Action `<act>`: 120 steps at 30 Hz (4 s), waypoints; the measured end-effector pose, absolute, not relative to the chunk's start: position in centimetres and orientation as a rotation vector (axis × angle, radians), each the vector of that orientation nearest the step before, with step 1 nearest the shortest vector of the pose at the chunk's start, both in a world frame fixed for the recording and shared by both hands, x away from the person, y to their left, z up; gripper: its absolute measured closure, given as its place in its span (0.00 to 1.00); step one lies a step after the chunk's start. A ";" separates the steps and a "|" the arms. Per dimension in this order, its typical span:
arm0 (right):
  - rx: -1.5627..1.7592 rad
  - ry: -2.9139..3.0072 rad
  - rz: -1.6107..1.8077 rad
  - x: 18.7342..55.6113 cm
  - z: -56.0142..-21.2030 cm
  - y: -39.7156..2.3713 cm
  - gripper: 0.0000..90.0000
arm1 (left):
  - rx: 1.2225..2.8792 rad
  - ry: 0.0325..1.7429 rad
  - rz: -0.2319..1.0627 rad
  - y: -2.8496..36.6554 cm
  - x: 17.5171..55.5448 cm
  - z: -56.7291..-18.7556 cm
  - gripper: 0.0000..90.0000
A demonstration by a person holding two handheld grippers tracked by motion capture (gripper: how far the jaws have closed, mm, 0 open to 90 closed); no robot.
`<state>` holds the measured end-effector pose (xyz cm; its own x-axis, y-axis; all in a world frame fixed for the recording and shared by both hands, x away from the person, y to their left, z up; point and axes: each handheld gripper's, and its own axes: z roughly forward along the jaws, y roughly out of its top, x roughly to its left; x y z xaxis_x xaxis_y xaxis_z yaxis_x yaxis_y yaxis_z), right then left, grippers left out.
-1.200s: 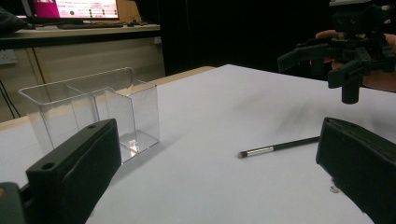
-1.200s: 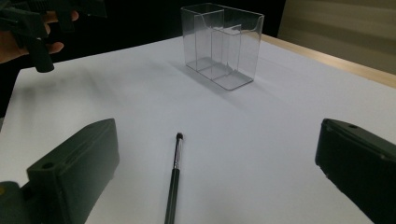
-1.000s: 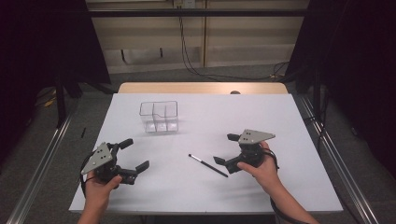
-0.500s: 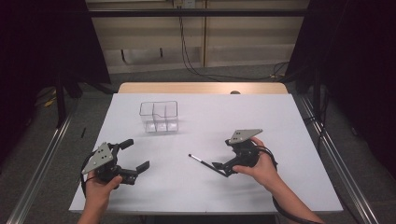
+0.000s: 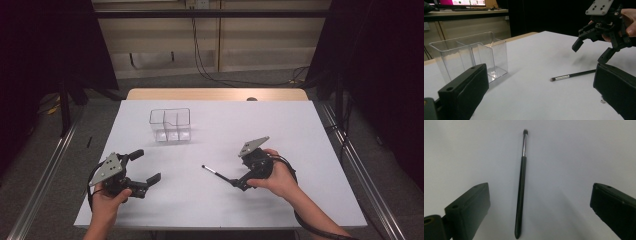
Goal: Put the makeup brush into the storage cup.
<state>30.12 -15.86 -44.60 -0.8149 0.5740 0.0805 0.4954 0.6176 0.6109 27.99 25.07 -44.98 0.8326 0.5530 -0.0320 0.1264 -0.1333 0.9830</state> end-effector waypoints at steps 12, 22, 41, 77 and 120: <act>0.860 2.796 0.818 30.3 -44.6 -14.9 0.17 | 1.694 0.534 0.401 25.1 28.1 -45.0 0.00; 0.853 2.861 0.749 30.3 -44.7 -14.6 0.34 | 1.692 0.535 0.399 25.1 28.1 -45.1 0.00; 0.858 2.938 0.645 30.1 -44.7 -14.0 0.56 | 1.692 0.534 0.397 25.1 28.1 -45.1 0.00; 0.947 2.921 0.576 30.4 -45.3 -13.1 0.94 | 1.704 0.543 0.390 25.0 28.2 -45.3 0.00; 0.994 2.345 1.587 28.4 -45.8 -17.8 0.94 | 1.671 0.561 0.330 23.1 29.0 -45.3 0.00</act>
